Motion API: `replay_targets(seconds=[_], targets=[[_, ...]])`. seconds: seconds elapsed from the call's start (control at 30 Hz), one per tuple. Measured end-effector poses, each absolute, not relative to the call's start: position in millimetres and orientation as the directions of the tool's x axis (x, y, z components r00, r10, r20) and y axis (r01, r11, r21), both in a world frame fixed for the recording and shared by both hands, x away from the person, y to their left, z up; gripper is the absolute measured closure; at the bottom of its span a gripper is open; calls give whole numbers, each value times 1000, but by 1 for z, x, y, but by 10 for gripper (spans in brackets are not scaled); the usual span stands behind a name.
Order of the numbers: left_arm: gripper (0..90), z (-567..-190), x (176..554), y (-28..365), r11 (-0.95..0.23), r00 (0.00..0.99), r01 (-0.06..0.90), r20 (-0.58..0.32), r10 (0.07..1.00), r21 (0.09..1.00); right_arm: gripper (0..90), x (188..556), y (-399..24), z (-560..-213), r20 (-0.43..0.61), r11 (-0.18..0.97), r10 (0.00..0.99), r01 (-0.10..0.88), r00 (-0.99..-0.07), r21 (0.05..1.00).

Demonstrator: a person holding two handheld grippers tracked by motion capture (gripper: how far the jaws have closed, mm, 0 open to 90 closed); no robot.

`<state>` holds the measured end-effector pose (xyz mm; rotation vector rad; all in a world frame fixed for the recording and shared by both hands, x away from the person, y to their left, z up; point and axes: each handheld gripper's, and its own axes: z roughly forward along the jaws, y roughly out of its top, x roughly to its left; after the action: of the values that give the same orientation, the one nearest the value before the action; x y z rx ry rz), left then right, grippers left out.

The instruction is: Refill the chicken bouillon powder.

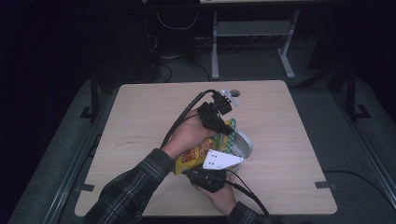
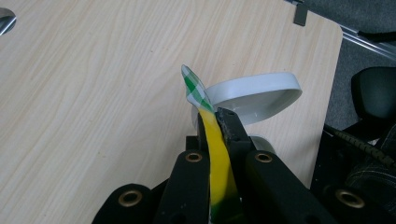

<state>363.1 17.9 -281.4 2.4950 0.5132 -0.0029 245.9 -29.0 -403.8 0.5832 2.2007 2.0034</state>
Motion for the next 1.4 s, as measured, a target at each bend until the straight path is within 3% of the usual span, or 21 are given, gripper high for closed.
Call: replay_targets(seconds=[1.4], targets=[[896,-282,361,18,-756,925,364,-116,362,543,900,245,-28,-401,180,50,348,210,-920,976]])
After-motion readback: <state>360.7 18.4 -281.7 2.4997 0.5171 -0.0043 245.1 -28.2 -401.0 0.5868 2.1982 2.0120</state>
